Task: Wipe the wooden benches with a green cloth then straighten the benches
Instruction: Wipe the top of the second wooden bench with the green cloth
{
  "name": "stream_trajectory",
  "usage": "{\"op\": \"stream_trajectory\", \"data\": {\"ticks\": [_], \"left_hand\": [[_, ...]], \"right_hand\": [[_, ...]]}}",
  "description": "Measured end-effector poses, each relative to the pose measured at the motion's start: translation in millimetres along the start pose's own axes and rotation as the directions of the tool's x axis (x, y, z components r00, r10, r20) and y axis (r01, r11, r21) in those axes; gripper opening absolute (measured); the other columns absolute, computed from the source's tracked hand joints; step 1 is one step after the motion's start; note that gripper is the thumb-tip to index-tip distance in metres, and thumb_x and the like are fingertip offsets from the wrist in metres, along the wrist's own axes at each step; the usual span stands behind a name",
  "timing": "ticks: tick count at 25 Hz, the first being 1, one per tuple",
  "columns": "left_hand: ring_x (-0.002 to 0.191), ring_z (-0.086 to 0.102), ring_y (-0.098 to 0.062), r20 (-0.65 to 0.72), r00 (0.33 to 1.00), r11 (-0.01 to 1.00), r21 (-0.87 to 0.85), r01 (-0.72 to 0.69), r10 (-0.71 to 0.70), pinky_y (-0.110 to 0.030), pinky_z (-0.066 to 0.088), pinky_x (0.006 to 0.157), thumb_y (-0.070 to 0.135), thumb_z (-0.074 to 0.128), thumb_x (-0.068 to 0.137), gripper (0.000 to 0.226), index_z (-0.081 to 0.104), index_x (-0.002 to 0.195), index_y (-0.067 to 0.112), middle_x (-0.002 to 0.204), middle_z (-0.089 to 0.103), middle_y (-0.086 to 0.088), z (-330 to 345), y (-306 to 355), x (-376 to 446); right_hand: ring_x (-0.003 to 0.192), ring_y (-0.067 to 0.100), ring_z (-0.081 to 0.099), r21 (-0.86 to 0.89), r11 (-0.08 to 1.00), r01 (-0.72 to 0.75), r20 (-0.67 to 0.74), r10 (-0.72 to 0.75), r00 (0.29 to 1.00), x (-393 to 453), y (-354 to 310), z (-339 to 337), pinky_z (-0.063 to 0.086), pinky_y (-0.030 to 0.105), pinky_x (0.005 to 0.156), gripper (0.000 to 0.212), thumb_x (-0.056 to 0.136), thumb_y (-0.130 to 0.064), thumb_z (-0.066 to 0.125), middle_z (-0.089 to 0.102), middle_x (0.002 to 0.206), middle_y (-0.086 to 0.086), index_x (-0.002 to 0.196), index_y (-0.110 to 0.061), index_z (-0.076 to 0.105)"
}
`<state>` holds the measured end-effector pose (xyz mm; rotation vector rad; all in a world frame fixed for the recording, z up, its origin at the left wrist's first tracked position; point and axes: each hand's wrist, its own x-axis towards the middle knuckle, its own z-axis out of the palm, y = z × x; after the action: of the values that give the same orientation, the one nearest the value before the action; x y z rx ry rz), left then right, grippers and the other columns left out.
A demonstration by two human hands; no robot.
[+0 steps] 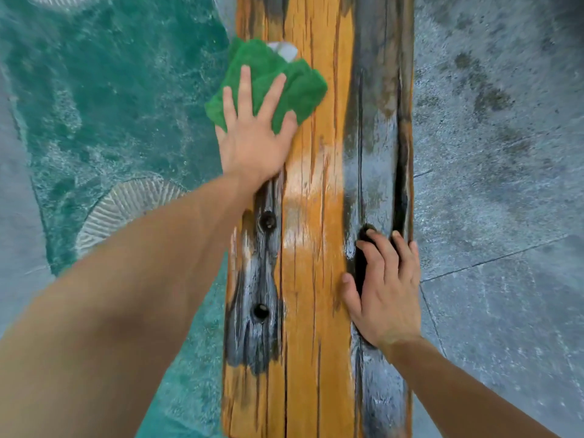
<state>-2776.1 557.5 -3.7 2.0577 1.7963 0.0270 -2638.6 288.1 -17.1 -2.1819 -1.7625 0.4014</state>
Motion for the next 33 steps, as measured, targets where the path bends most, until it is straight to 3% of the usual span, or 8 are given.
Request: {"op": "stream_trajectory", "data": {"ticks": [4, 7, 11, 19, 24, 26, 29, 33], "left_hand": [[0.154, -0.013, -0.032, 0.042, 0.996, 0.996, 0.053, -0.075, 0.073, -0.073, 0.009, 0.116, 0.06, 0.022, 0.102, 0.056, 0.007, 0.156, 0.054, 0.169, -0.014, 0.009, -3, 7, 19], [0.154, -0.012, -0.033, 0.125, 0.957, 0.935, 0.214, -0.283, 0.261, -0.074, 0.017, 0.114, 0.06, 0.019, 0.103, 0.057, 0.005, 0.158, 0.049, 0.17, -0.01, 0.006, 11, -14, -76], [0.154, 0.004, -0.038, 0.211, 0.908, 0.866, 0.283, -0.411, 0.362, -0.075, 0.029, 0.106, 0.062, 0.027, 0.1, 0.06, 0.011, 0.156, 0.05, 0.17, 0.005, -0.001, 22, -42, -176], [0.153, -0.019, -0.032, 0.098, 0.98, 0.963, 0.194, -0.188, 0.171, -0.076, 0.003, 0.114, 0.064, 0.016, 0.1, 0.057, 0.0, 0.154, 0.056, 0.168, -0.016, 0.008, -3, 19, 35], [0.153, -0.017, -0.033, 0.154, 0.961, 0.921, 0.285, -0.266, 0.23, -0.074, 0.01, 0.114, 0.063, 0.011, 0.101, 0.059, -0.008, 0.155, 0.051, 0.168, -0.02, 0.005, 10, 0, -51], [0.154, -0.012, -0.035, 0.183, 0.94, 0.884, 0.326, -0.335, 0.289, -0.074, 0.015, 0.113, 0.063, 0.011, 0.1, 0.06, -0.007, 0.156, 0.05, 0.169, -0.017, 0.002, 18, -13, -102], [0.155, -0.001, -0.039, 0.262, 0.83, 0.763, 0.329, -0.556, 0.492, -0.077, 0.016, 0.11, 0.062, 0.019, 0.101, 0.06, 0.004, 0.157, 0.05, 0.17, -0.003, -0.001, 23, -24, -142], [0.155, 0.001, -0.036, 0.283, 0.685, 0.604, 0.327, -0.727, 0.671, -0.08, 0.007, 0.109, 0.066, 0.018, 0.098, 0.057, 0.009, 0.154, 0.056, 0.17, 0.001, 0.003, 25, 24, -86]], "right_hand": [[0.14, 0.043, 0.033, -0.031, 1.0, -0.004, 0.007, 0.004, 1.0, 2, 0, 2, 0.014, 0.059, 0.12, 0.05, 0.094, -0.039, 0.043, 0.047, 0.145, 0.01, 0.133, -0.008, 0.047], [0.139, 0.044, 0.034, -0.026, 1.0, 0.006, -0.004, -0.006, 1.0, 0, 3, 2, 0.016, 0.061, 0.119, 0.05, 0.094, -0.038, 0.043, 0.048, 0.144, 0.012, 0.132, -0.006, 0.048], [0.138, 0.045, 0.035, -0.022, 1.0, 0.009, -0.042, -0.01, 0.999, -1, -2, 1, 0.017, 0.061, 0.119, 0.05, 0.095, -0.038, 0.042, 0.049, 0.143, 0.014, 0.132, -0.005, 0.048], [0.139, 0.045, 0.033, -0.043, 0.999, 0.012, -0.02, -0.013, 1.0, 1, -1, 6, 0.014, 0.06, 0.12, 0.051, 0.095, -0.039, 0.041, 0.047, 0.145, 0.013, 0.133, -0.005, 0.047], [0.135, 0.042, 0.038, -0.071, 0.997, 0.018, -0.006, -0.019, 1.0, 1, -2, 2, 0.023, 0.06, 0.116, 0.051, 0.093, -0.041, 0.043, 0.047, 0.144, 0.011, 0.131, -0.009, 0.049], [0.124, 0.037, 0.042, -0.024, 0.997, -0.074, -0.065, 0.073, 0.995, 16, -5, -4, 0.031, 0.054, 0.108, 0.049, 0.092, -0.041, 0.047, 0.044, 0.144, 0.01, 0.13, -0.011, 0.05], [0.119, 0.031, 0.041, 0.237, 0.889, -0.392, -0.244, 0.445, 0.862, 72, -9, -9, 0.03, 0.043, 0.1, 0.05, 0.092, -0.036, 0.048, 0.044, 0.143, 0.015, 0.132, -0.007, 0.05], [0.127, 0.033, 0.044, 0.623, 0.428, -0.654, -0.067, 0.863, 0.501, 134, 1, -15, 0.027, 0.034, 0.1, 0.045, 0.101, -0.034, 0.041, 0.049, 0.14, 0.015, 0.137, -0.009, 0.048]]}}
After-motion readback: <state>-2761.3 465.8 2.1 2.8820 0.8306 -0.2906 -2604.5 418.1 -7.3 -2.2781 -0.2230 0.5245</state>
